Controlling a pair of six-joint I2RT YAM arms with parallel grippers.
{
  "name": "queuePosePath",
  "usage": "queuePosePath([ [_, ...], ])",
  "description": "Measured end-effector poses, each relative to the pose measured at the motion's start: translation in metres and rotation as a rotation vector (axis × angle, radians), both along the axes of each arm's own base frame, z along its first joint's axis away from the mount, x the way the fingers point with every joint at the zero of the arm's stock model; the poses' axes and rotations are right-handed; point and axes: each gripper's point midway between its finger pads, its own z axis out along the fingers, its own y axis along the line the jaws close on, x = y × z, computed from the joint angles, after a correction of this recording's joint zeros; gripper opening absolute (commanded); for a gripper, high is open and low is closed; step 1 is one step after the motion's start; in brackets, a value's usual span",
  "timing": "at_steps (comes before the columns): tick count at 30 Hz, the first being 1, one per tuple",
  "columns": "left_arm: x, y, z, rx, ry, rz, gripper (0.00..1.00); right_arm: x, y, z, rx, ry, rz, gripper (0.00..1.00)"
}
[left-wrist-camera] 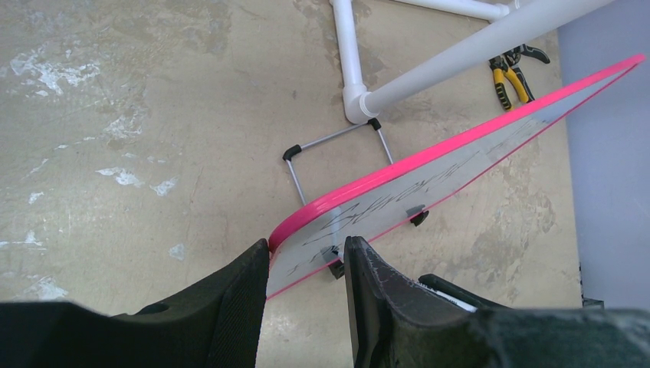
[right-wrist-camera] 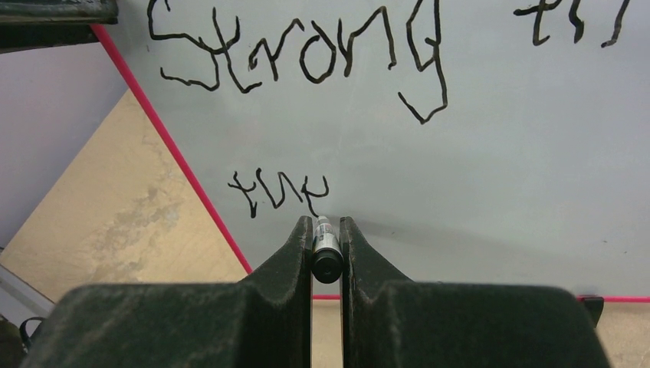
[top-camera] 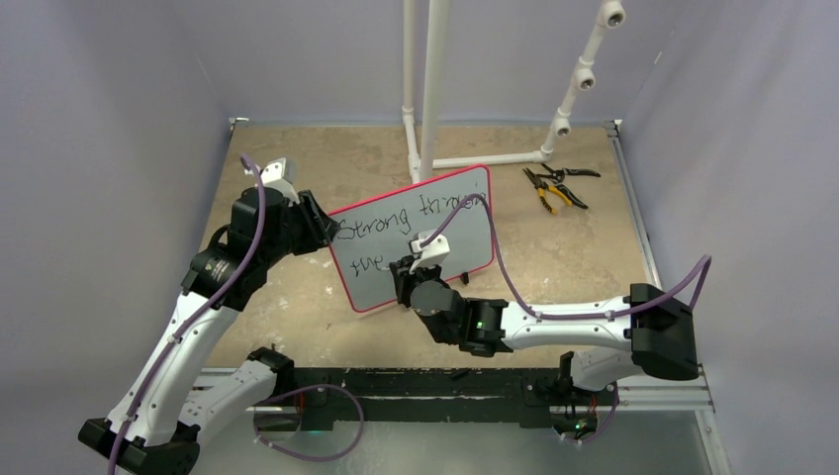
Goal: Write a sentence on the whiteboard
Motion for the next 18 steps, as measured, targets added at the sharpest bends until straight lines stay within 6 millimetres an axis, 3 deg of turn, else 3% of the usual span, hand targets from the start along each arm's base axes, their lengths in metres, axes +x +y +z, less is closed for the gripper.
queuePosePath([
  [9, 0.0, 0.0, 0.001, -0.004, -0.001, 0.002, 0.39, 0.003, -0.011, 0.0, 0.002, 0.009, -0.056, 0.0],
  [18, 0.0, 0.0, 0.001, -0.005, -0.001, 0.001, 0.39, 0.003, -0.029, 0.038, 0.114, -0.04, -0.075, 0.0],
])
